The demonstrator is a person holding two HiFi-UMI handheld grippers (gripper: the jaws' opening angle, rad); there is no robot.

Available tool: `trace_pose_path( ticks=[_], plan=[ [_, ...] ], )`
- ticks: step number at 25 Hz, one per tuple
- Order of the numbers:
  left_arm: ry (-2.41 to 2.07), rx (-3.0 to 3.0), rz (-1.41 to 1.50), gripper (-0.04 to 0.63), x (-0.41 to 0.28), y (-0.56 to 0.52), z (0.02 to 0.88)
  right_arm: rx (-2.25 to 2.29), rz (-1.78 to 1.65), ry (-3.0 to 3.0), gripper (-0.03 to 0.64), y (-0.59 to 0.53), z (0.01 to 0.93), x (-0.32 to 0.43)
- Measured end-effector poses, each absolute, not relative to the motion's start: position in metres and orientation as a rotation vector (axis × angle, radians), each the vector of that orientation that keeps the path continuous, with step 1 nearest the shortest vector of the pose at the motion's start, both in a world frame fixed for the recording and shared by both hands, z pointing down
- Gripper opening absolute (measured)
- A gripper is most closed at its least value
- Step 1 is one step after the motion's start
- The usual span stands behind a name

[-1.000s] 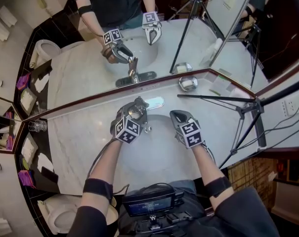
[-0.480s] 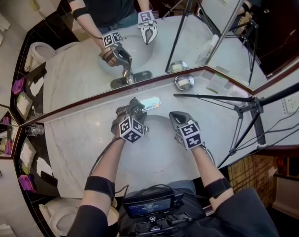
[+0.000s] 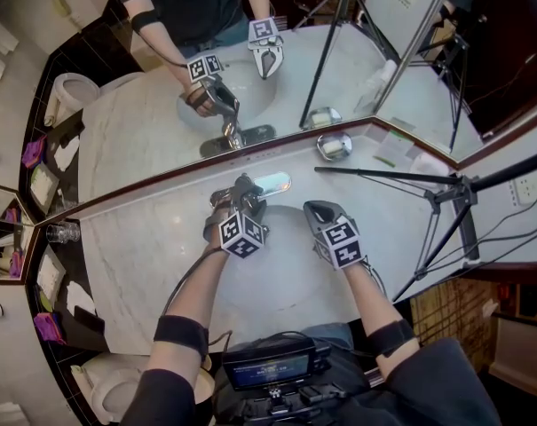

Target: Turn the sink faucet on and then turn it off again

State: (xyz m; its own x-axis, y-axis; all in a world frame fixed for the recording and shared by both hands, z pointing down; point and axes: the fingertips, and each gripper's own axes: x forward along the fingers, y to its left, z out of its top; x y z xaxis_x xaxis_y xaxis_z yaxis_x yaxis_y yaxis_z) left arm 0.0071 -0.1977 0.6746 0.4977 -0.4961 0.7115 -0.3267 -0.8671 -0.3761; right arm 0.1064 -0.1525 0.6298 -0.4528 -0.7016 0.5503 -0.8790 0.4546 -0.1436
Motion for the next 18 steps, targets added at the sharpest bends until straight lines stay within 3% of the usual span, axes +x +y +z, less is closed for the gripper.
trace_pose_path(
  ticks=[18],
  plan=[
    [0.673,-2.47,-1.301,0.132,0.014,-0.188,0.6819,1.307,0.592,-2.292,0.018,-0.1528,0.6339,0.0958]
  ],
)
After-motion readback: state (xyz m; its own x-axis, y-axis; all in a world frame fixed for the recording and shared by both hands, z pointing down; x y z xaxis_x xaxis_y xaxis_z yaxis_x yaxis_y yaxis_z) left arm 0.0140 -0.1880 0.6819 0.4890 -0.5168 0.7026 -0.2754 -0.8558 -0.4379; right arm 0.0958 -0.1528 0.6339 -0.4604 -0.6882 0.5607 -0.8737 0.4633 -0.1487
